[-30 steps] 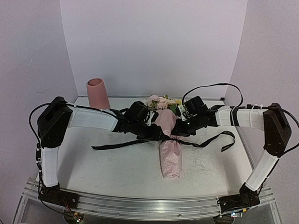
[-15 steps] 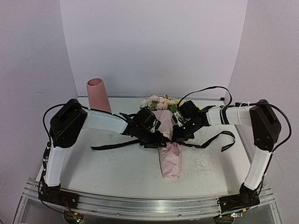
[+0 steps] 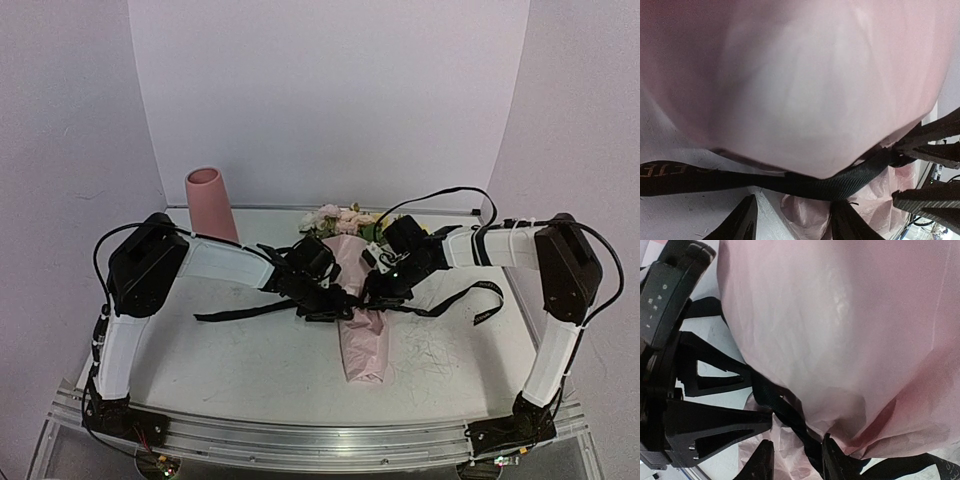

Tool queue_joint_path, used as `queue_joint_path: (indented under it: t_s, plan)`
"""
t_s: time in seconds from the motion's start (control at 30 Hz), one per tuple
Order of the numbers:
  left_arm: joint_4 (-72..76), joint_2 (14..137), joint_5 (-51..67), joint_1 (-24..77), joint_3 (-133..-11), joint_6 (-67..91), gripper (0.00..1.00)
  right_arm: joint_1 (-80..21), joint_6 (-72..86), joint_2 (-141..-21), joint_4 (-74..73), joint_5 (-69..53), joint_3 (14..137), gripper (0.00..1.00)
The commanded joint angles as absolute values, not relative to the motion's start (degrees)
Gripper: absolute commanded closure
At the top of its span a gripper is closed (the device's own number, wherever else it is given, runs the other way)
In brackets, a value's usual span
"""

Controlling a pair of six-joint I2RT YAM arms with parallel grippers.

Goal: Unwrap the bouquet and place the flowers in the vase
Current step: Untie the ribbon from the wrapping paper.

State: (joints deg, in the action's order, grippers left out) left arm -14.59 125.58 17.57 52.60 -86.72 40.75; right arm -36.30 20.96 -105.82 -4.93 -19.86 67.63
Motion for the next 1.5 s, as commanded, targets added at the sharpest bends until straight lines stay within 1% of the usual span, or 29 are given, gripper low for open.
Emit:
queue_joint_path:
  t_s: [0.0, 0.13, 0.23, 0.3, 0.4, 0.57, 0.7, 0.83, 0.93, 1.07, 1.17, 1.27, 1.47]
  plan:
    - [-17.6, 124.5, 15.5, 52.8, -87.3, 40.7, 0.48, -36.5, 20.5, -106.5, -8.1, -30.5, 69.4, 0.67]
    - [-17.7, 124.0, 15.2, 52.8, -87.7, 40.6, 0.48, -36.5, 20.8, -104.2, -6.3, -36.6, 69.3, 0.68]
    - [-17.8, 123.8, 14.8, 52.8, -87.7, 40.7, 0.47, -36.5, 20.0, -102.8, -5.8, -37.5, 69.5, 0.69]
    - [-17.8, 123.3, 14.4, 52.9, -87.6, 40.9, 0.48, -36.5, 19.3, -101.7, -5.7, -35.0, 69.4, 0.70]
    - [-17.7, 122.0, 13.3, 52.8, -87.0, 41.0, 0.47, -36.4, 18.9, -100.5, -5.8, -27.7, 69.1, 0.69]
    - [-17.8, 120.4, 12.2, 52.8, -86.2, 41.0, 0.47, -36.1, 17.4, -102.8, -6.8, -20.6, 71.2, 0.69]
    - [-17.8, 120.4, 12.0, 52.9, -86.2, 41.3, 0.47, -36.0, 16.4, -106.6, -8.7, -19.6, 74.0, 0.70]
    - [-17.8, 120.3, 11.8, 53.1, -86.0, 41.6, 0.47, -35.9, 16.2, -109.3, -10.9, -20.3, 75.0, 0.75]
    - [-17.8, 120.3, 11.7, 53.2, -86.0, 41.8, 0.47, -36.0, 15.6, -109.5, -11.8, -19.8, 74.2, 0.73]
    - [-17.8, 120.7, 11.6, 53.4, -86.0, 42.0, 0.47, -36.0, 13.4, -111.1, -13.8, -22.8, 73.9, 0.66]
    - [-17.8, 120.9, 11.4, 53.7, -86.0, 42.1, 0.47, -35.9, 12.0, -112.5, -16.5, -26.8, 74.7, 0.64]
    - [-17.8, 121.0, 11.1, 53.8, -85.9, 42.1, 0.47, -36.0, 11.5, -111.9, -17.4, -31.3, 74.4, 0.65]
    - [-17.8, 121.3, 10.8, 53.8, -86.9, 41.8, 0.47, -35.7, 11.5, -109.2, -17.4, -40.8, 75.4, 0.71]
